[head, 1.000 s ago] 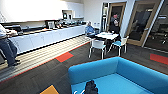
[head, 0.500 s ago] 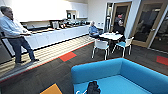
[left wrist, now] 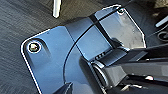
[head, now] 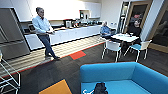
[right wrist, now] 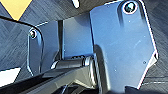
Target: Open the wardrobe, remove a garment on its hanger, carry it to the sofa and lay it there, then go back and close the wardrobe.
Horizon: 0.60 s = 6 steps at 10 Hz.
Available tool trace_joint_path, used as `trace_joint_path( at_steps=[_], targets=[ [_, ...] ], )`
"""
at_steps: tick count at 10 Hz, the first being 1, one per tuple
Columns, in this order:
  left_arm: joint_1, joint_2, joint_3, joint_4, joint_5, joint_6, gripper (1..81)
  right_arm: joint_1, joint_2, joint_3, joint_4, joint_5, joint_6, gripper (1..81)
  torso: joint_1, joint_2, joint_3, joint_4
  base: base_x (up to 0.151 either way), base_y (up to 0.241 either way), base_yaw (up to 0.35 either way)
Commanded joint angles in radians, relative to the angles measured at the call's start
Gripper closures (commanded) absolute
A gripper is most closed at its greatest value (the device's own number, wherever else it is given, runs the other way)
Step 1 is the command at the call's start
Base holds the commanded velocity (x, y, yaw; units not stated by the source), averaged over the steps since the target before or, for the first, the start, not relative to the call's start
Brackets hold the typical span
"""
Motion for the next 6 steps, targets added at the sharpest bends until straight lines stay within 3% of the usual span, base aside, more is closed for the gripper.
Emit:
trace_joint_path(
  at_steps=[1, 6],
  targets=[
    [-0.046, 0.004, 0.003, 0.009, 0.037, 0.003, 1.0, 0.037, 0.008, 0.006, 0.000, -0.065, -0.005, 1.0, 0.000, 0.000, 0.000, 0.000, 0.000, 0.000, 0.333],
    [-0.046, 0.027, -0.018, 0.007, 0.048, 0.003, 1.0, 0.046, 0.007, 0.003, -0.005, -0.066, -0.005, 1.0, 0.000, 0.000, 0.000, 0.000, 0.000, 0.000, 0.336]
  ],
)
